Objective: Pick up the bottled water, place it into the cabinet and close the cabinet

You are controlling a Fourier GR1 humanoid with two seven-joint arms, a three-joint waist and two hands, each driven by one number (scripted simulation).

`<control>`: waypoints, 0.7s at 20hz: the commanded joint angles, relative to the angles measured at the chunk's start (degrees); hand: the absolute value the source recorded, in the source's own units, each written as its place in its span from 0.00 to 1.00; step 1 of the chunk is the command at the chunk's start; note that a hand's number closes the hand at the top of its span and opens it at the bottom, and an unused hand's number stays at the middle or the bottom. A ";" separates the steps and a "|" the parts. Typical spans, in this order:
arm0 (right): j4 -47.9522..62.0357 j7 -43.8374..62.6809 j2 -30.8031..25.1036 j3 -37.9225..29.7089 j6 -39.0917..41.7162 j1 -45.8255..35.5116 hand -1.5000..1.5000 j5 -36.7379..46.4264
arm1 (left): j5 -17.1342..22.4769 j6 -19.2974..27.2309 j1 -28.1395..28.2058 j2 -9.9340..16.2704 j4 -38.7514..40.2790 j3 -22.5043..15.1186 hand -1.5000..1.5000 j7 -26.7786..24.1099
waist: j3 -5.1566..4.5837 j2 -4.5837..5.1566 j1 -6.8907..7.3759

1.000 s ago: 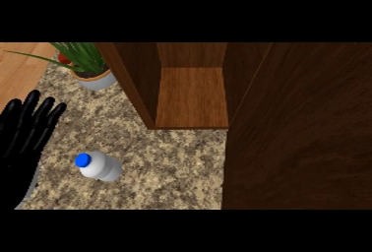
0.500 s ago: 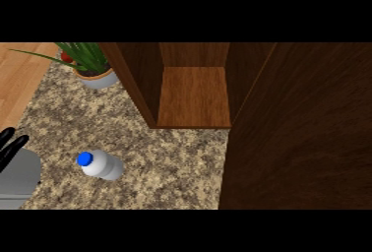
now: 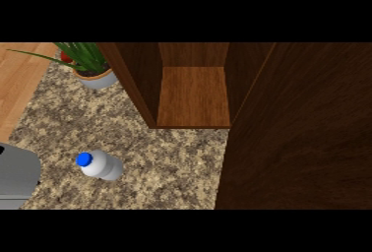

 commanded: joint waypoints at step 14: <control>-5.11 4.68 -1.01 7.25 -3.95 -0.08 0.00 6.70 | -22.06 -9.86 -3.70 -10.67 10.53 -0.94 0.00 -3.32 | -0.02 0.00 -0.31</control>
